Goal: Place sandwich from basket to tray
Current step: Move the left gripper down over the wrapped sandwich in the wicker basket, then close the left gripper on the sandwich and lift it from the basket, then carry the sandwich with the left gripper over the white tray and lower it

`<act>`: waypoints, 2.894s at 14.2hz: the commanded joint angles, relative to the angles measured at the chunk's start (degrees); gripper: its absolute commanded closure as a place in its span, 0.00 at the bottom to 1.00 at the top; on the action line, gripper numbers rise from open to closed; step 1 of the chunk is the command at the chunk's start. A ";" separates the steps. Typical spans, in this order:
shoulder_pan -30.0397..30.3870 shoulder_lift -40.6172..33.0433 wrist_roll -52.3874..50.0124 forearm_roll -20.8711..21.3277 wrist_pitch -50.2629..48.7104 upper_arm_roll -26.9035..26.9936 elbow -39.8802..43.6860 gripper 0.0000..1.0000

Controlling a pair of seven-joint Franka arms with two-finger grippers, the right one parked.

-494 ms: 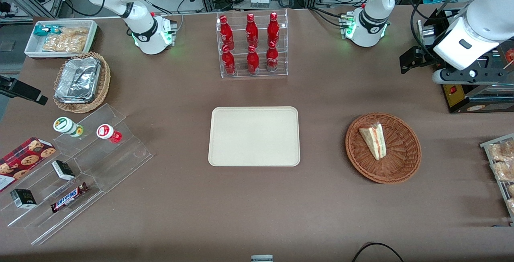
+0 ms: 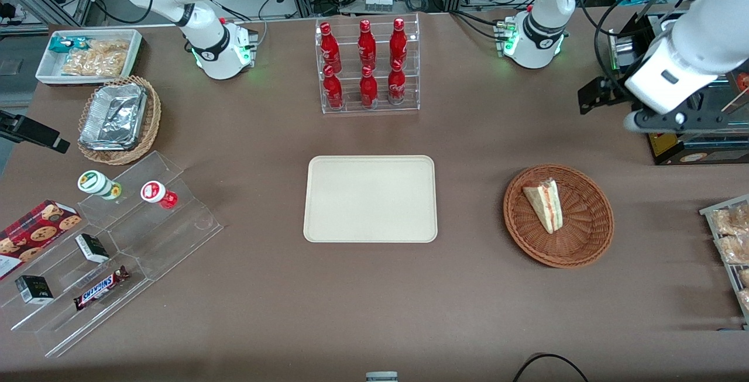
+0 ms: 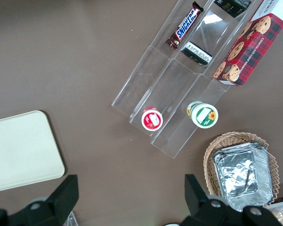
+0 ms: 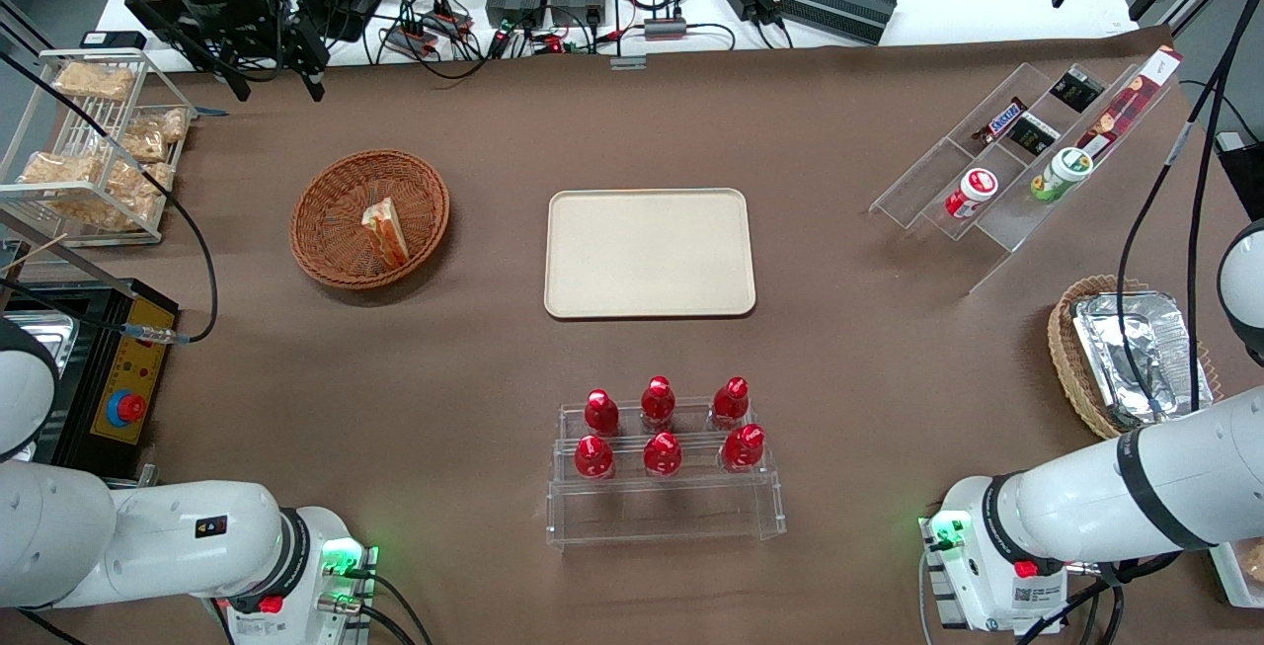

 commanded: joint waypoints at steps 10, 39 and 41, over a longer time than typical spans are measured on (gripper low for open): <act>0.00 14.27 -19.58 -0.56 37.72 3.69 -24.56 0.00; -38.65 38.08 -39.30 -1.00 19.89 2.81 12.42 0.91; -41.56 41.42 -43.61 -0.74 20.68 2.99 14.89 0.91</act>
